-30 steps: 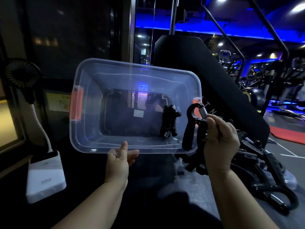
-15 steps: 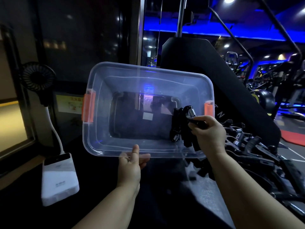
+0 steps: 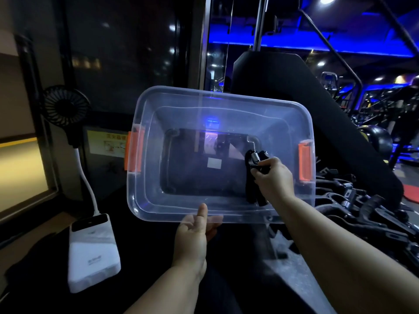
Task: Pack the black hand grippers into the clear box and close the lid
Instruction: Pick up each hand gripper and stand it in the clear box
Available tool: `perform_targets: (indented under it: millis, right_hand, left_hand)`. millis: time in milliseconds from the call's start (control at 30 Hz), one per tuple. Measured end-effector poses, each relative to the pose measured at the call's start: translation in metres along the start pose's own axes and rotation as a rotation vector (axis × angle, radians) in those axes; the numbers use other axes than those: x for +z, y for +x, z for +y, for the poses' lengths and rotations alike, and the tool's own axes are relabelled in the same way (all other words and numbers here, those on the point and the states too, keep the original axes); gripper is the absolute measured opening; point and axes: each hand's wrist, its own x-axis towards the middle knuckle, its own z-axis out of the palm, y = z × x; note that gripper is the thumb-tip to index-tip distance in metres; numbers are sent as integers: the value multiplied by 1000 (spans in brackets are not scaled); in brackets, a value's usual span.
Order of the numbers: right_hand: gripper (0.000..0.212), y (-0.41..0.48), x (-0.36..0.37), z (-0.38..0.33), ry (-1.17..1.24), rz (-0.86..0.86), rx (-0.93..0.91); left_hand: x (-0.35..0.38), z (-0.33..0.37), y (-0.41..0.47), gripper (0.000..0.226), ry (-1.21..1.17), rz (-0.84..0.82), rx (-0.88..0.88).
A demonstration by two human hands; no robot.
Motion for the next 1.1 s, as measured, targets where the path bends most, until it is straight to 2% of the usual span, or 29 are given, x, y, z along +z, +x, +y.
perform_targets:
  millis: [133,300,400,567,800,933,1000,1100]
  right_hand:
    - [23,14,14,1,3,-22,72]
    - [31,29,20,0,-204,-101,133]
    - [28,33,17,1,-365,-133,80]
    - [27,39,15,4,-583,-91,-78]
    - [13,47,22,8,-749,-25,-216]
    - [28,54,23,11,-893,1,-310]
    - [37,57,22,15,-871,-17,-361]
    - [55,63,20,22,-781,-136,-448]
  left_hand:
    - [0,3,-2,31,-12,-20,-9]
    - [0,5,-3,39,-14,-41,-9]
    - [-1,6,-4,45,-17,-47,-12]
    - [1,9,-7,36,-31,-32,-6]
    - [2,13,-11,29,-38,-27,-10]
    - [2,13,-11,32,-43,-25,-13]
    - [3,14,-12,31,-58,-16,-13]
    - [4,16,-13,28,-75,-13,-13]
